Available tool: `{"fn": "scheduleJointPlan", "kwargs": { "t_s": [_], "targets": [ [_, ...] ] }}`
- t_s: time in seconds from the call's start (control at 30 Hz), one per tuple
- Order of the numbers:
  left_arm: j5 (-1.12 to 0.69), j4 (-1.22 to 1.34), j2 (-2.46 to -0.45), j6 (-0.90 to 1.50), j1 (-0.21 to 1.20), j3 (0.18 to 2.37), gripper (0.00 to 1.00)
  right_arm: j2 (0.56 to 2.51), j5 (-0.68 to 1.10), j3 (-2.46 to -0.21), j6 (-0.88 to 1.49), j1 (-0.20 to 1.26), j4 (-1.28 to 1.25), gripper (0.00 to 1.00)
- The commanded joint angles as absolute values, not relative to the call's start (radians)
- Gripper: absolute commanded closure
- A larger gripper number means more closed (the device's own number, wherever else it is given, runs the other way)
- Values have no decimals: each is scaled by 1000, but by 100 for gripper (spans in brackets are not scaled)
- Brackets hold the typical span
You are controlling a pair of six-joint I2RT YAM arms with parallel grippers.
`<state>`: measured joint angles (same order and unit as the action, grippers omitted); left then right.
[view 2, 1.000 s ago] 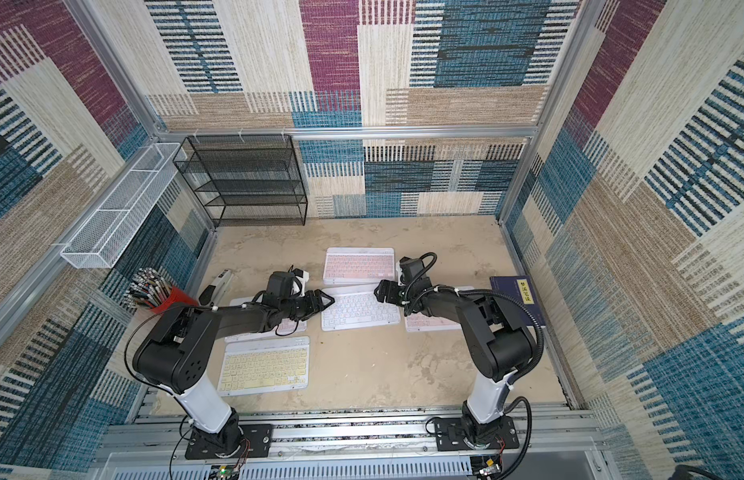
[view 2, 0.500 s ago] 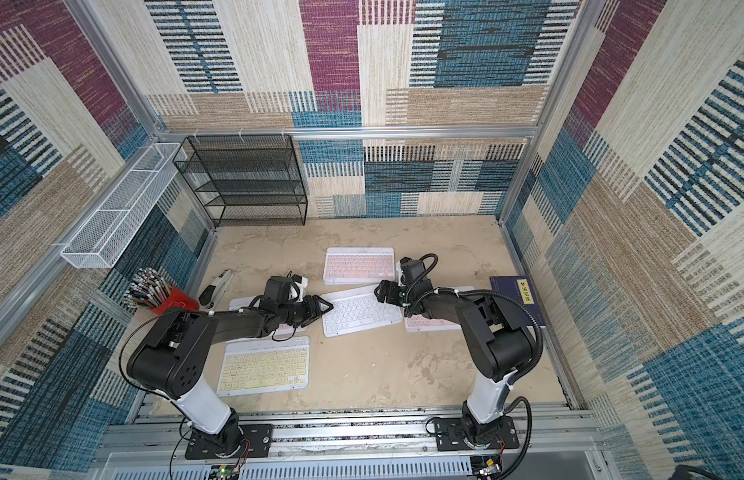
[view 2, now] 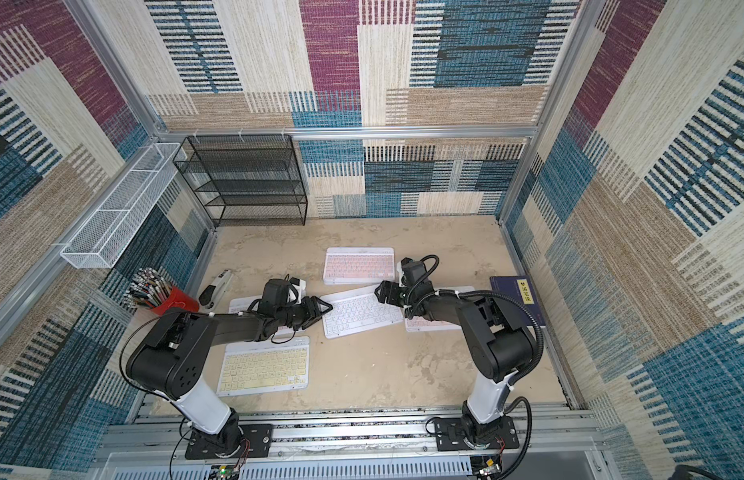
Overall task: Stack the numeric keypads
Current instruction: Pick up the numeric keypad from the center of the board.
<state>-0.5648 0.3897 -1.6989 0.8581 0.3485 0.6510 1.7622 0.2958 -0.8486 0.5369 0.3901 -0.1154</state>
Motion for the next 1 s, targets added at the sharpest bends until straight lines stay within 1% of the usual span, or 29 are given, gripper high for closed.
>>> {"fn": "scheduleJointPlan", "kwargs": {
  "t_s": [0.0,0.13,0.33,0.43,0.47,0.53,0.57,0.6,0.87,0.97],
  "targets": [
    [-786,558,-1694,879,360,650,41,1772,654,-839,618,408,17,13],
    [-781,558,-1692,880,358,656,44,1767,666,-842,623,408,13,13],
    [-781,512,-1695,861,357,670,48,1758,634,-839,618,405,28,13],
    [-776,480,-1690,846,355,675,54,1768,630,-839,616,403,30,13],
    [-778,471,-1686,840,352,675,60,1771,629,-839,611,401,29,13],
    [-781,462,-1681,838,341,675,77,1773,636,-837,602,391,27,12],
    [-792,466,-1680,837,334,675,90,1773,649,-833,597,383,19,12],
    [-804,468,-1679,840,323,675,100,1770,655,-832,591,377,17,12],
    [-863,479,-1653,844,278,677,100,1733,711,-828,535,317,26,12],
    [-898,554,-1667,891,261,662,100,1741,768,-820,525,314,-9,12]
  ]
}}
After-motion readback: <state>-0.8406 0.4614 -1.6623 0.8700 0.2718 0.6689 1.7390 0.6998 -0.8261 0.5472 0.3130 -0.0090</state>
